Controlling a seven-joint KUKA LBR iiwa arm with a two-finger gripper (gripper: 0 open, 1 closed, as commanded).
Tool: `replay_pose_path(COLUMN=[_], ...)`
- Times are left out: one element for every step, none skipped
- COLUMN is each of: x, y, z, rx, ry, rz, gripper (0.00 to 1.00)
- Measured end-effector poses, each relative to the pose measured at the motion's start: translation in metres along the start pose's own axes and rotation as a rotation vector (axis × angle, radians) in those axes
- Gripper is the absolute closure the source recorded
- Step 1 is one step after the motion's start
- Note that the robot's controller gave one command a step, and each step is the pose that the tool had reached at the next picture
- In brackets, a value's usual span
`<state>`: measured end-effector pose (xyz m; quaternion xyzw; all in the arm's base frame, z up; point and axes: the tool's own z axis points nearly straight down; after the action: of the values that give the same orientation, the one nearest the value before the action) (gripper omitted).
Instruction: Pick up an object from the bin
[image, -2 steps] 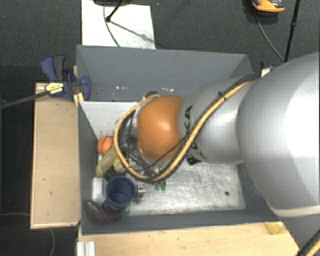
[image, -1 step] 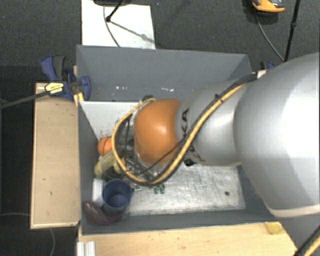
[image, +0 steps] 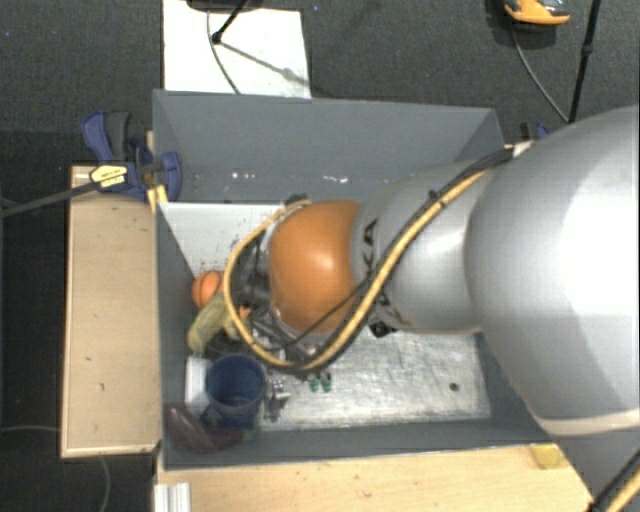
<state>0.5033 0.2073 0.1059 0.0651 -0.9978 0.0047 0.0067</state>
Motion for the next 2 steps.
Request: replay_pose_path(x=[-0.0024, -0.0024], y=[-0.0013, -0.0013], z=[-0.0006, -0.0007], rx=[0.001, 0.001], ry=[-0.008, -0.008], rz=[0.004, 0.004], gripper=[1.00, 1.00])
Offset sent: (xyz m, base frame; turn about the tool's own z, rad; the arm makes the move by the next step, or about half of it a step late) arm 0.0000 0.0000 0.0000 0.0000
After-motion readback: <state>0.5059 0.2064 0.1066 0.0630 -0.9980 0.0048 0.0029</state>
